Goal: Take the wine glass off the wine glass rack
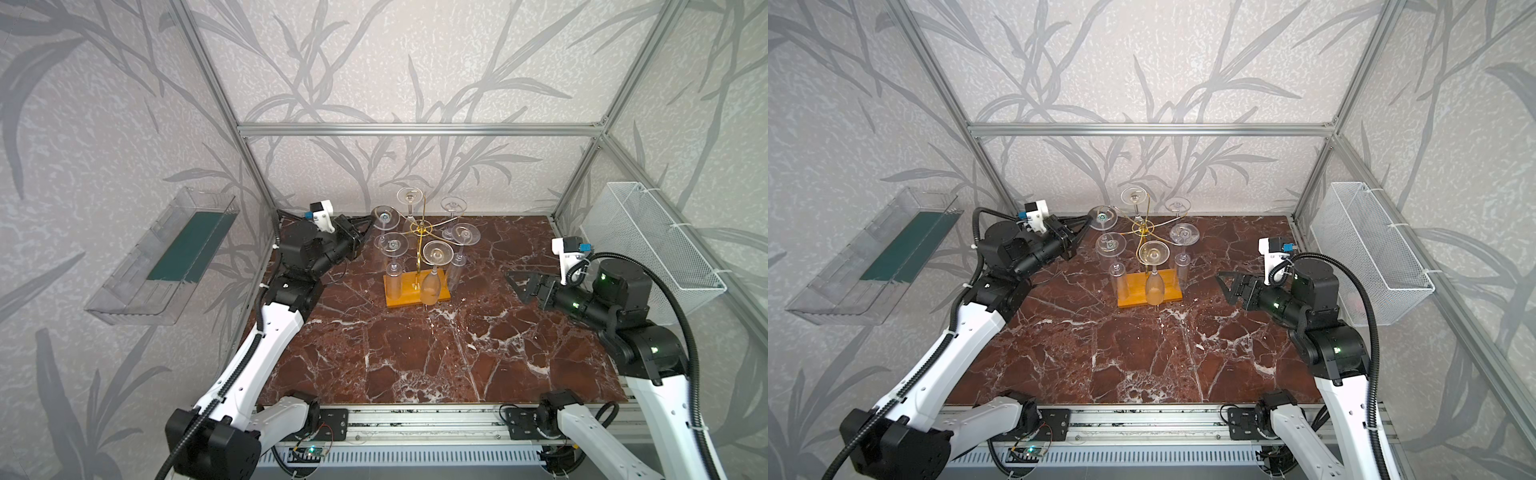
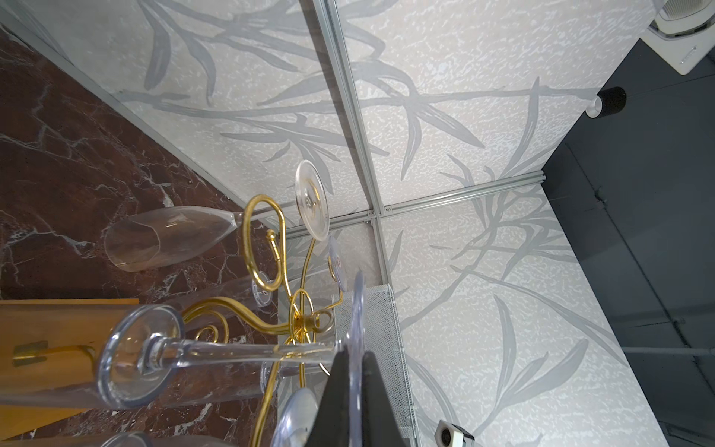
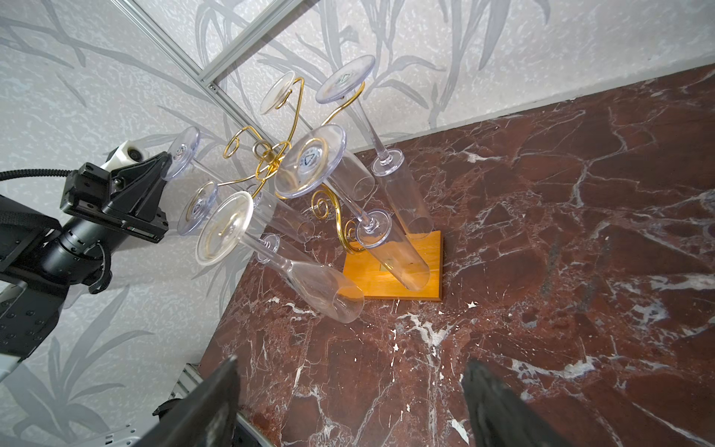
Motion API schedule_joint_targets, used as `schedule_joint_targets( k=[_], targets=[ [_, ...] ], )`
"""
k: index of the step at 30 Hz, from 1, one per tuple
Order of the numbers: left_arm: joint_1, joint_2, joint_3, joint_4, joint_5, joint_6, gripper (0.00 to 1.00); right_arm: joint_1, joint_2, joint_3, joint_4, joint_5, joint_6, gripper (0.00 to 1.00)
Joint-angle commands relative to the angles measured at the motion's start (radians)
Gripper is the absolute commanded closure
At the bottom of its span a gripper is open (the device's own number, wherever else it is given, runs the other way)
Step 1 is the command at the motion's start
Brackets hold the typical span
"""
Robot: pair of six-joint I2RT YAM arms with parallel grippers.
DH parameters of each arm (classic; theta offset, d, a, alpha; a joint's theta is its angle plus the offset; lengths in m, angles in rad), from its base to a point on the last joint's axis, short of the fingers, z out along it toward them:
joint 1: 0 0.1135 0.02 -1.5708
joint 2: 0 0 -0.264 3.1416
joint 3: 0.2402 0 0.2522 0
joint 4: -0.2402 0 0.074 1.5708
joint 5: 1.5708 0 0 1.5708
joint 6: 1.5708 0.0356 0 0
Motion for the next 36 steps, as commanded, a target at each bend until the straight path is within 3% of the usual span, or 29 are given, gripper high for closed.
schedule_joint_targets(
  k=[1,8,20,30,36],
  targets=[
    [0.01,-0.062,-0.028,-0.039,-0.057,0.03,1.0,0.004,0.007,0.012,0.006,-0.03,0.006,0.12],
    [0.035,-0.171,-0.052,-0.165,-0.136,0.099,1.0,0.004,0.022,0.019,0.014,-0.036,0.005,0.12],
    [0.074,-0.278,-0.043,-0.297,-0.167,0.26,1.0,0.004,0.069,0.081,0.015,-0.067,-0.013,0.13],
    [0.074,-0.25,0.132,-0.434,-0.149,0.562,1.0,0.004,0.098,0.158,0.014,-0.104,-0.034,0.14],
    [0.07,-0.23,0.198,-0.379,-0.038,0.737,1.0,0.004,0.141,0.213,0.071,-0.213,0.022,0.14]
  ],
)
